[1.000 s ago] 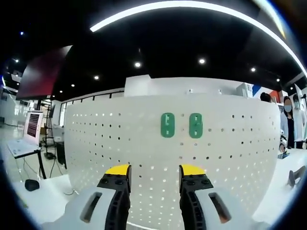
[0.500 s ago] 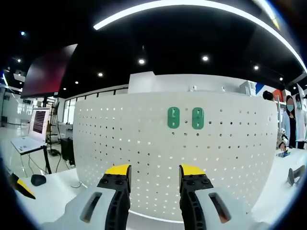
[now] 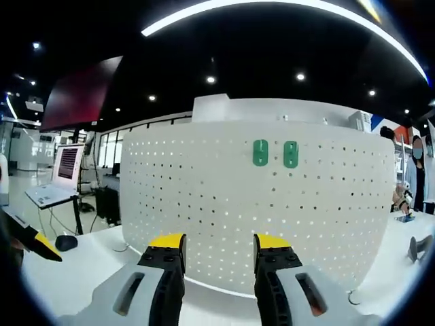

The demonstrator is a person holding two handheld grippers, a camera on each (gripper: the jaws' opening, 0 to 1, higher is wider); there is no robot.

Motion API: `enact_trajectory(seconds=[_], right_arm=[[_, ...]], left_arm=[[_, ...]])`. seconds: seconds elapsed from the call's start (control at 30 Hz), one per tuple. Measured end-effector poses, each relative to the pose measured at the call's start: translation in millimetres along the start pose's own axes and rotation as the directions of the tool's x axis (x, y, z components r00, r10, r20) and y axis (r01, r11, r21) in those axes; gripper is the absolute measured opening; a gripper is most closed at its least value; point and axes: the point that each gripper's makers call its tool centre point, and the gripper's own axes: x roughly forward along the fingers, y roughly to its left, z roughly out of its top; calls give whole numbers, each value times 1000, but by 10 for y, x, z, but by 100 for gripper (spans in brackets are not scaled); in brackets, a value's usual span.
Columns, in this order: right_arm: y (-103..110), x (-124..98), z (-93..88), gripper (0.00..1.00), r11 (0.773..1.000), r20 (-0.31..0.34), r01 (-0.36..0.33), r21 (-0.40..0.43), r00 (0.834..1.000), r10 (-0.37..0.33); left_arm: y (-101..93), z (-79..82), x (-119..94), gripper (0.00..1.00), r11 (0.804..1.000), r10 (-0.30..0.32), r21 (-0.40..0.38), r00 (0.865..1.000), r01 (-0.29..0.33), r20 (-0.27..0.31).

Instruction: Insert the hook assembly into the mounting plate slot until the hook locks in place.

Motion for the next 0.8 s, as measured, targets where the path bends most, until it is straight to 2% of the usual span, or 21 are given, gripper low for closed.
enact_trajectory(seconds=[0.43, 0.8], right_arm=[[141, -190, -141, 40, 1000, -41, -29, -10, 999, 29], [322, -314, -393, 39, 996, -106, -80, -33, 991, 76]], left_arm=[[-70, 4, -69, 72, 1000, 4, 9, 1000, -4, 1], [-98, -18, -119, 71, 1000, 15, 6, 1000, -15, 4]])
